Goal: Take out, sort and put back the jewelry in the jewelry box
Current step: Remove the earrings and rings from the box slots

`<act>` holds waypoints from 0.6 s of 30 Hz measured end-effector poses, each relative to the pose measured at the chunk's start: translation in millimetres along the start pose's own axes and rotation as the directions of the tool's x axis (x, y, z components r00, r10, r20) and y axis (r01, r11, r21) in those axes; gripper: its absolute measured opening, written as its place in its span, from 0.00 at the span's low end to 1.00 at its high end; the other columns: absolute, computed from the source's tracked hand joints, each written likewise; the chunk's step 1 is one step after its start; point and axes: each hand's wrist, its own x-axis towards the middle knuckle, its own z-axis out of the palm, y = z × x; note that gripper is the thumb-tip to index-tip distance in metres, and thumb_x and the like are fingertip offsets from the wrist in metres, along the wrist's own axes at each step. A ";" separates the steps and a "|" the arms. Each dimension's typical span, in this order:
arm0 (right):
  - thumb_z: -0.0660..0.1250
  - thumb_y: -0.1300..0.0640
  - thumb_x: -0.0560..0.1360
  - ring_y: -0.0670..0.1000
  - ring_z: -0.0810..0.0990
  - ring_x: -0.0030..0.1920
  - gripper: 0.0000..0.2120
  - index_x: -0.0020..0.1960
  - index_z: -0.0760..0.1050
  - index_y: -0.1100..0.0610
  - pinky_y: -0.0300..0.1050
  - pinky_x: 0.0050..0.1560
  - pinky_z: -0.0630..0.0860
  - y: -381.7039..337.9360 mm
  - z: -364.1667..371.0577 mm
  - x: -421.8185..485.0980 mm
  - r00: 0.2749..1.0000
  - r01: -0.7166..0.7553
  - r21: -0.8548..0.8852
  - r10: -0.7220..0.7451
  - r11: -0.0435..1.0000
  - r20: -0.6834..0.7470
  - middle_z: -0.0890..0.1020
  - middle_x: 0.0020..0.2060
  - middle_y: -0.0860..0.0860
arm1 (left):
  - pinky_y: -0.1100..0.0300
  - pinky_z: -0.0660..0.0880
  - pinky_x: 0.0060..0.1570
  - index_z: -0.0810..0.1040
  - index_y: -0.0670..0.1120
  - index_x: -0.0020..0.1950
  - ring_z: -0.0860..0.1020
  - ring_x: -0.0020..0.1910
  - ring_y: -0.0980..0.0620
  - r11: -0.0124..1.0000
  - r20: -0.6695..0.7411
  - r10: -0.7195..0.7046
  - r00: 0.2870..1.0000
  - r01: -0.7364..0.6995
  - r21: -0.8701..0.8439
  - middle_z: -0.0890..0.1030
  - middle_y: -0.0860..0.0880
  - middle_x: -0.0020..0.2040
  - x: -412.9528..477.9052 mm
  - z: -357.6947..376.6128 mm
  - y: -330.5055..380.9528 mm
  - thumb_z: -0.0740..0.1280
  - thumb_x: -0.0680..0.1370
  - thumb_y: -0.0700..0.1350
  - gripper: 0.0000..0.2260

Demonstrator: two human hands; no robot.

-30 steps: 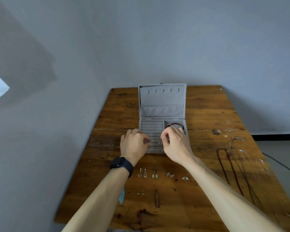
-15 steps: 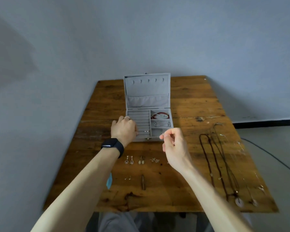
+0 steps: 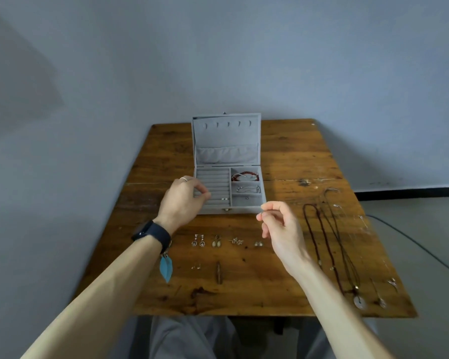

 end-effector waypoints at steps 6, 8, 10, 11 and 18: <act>0.68 0.61 0.79 0.42 0.82 0.41 0.09 0.51 0.83 0.48 0.36 0.43 0.79 19.6 -1.6 -30.7 0.998 0.000 -0.093 0.007 0.996 0.067 0.85 0.43 0.41 | 0.61 0.68 0.56 0.83 0.56 0.46 0.71 0.60 0.61 0.993 0.037 0.046 0.998 -0.041 -0.112 0.77 0.61 0.58 -75.6 -1.7 7.3 0.73 0.76 0.52 0.01; 0.70 0.59 0.78 0.42 0.83 0.46 0.08 0.51 0.84 0.47 0.37 0.46 0.80 29.4 1.0 -40.7 0.995 0.017 -0.153 -0.001 0.988 0.105 0.85 0.45 0.39 | 0.60 0.69 0.59 0.84 0.57 0.45 0.70 0.60 0.62 0.995 0.085 0.034 0.996 -0.026 -0.092 0.77 0.64 0.57 -95.9 6.6 0.2 0.73 0.76 0.52 0.01; 0.71 0.57 0.78 0.39 0.82 0.49 0.07 0.52 0.84 0.47 0.33 0.51 0.78 39.2 4.3 -48.9 0.988 0.072 -0.249 -0.036 0.966 0.147 0.84 0.46 0.36 | 0.59 0.69 0.62 0.84 0.57 0.46 0.70 0.60 0.63 0.997 0.100 0.030 0.995 -0.022 -0.073 0.75 0.66 0.56 -111.0 15.6 -7.2 0.73 0.76 0.52 0.01; 0.71 0.57 0.77 0.37 0.81 0.50 0.07 0.51 0.84 0.46 0.30 0.52 0.76 43.6 6.2 -52.5 0.985 0.106 -0.297 -0.060 0.949 0.162 0.84 0.46 0.36 | 0.59 0.69 0.63 0.84 0.57 0.47 0.69 0.60 0.63 0.998 0.099 0.030 0.995 -0.023 -0.066 0.75 0.66 0.56 -116.5 19.2 -9.4 0.72 0.77 0.52 0.01; 0.71 0.54 0.77 0.36 0.81 0.48 0.04 0.52 0.81 0.47 0.32 0.51 0.76 55.9 24.1 -66.8 0.962 0.251 -0.498 -0.155 0.830 0.225 0.83 0.45 0.37 | 0.54 0.62 0.69 0.84 0.55 0.52 0.67 0.68 0.58 0.992 0.073 0.085 0.994 -0.091 0.092 0.75 0.60 0.65 -134.1 37.5 -10.9 0.67 0.80 0.52 0.06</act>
